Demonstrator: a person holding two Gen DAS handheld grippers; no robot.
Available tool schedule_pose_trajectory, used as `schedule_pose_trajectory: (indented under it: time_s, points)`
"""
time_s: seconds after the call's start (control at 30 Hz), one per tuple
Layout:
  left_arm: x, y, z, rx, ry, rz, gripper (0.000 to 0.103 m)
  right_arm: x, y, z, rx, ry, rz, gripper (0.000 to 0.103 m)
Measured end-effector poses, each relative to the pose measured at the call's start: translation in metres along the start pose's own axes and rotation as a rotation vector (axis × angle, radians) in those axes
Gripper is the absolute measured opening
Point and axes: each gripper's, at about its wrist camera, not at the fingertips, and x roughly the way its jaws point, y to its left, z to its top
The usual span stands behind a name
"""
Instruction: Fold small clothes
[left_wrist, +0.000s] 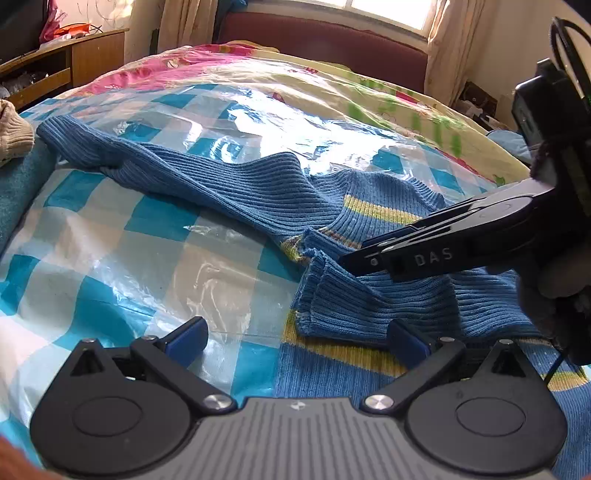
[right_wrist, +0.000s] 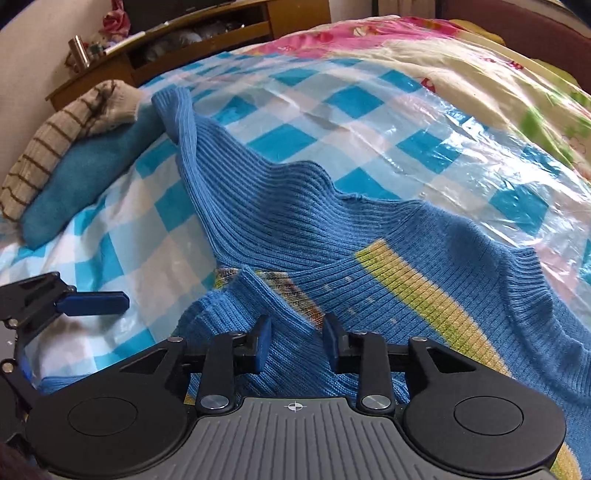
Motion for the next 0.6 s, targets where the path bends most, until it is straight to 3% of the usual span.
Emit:
schedule_pose_trajectory:
  time_s: [0.03, 0.07, 0.1, 0.3, 0.43, 0.6]
  points:
    - [0.0, 0.0, 0.0, -0.003, 0.001, -0.001, 0.103, -0.002, 0.0, -0.001, 0.003, 0.0, -0.001, 0.025]
    - [0.001, 0.001, 0.0, -0.006, 0.001, -0.002, 0.103, -0.005, -0.001, -0.002, 0.017, 0.0, 0.006, 0.009]
    - [0.001, 0.001, 0.001, -0.009, 0.0, -0.002, 0.103, -0.008, -0.003, -0.003, 0.033, 0.0, 0.008, 0.004]
    - [0.002, 0.0, 0.002, -0.009, -0.009, 0.011, 0.103, -0.031, -0.022, -0.003, 0.13, -0.078, -0.075, 0.004]
    - [0.003, -0.002, 0.001, 0.006, -0.007, 0.02, 0.103, -0.013, -0.028, 0.004, 0.148, -0.078, -0.111, 0.005]
    - [0.004, -0.003, -0.001, 0.014, -0.005, 0.018, 0.103, -0.01, -0.032, 0.004, 0.213, -0.098, -0.101, 0.014]
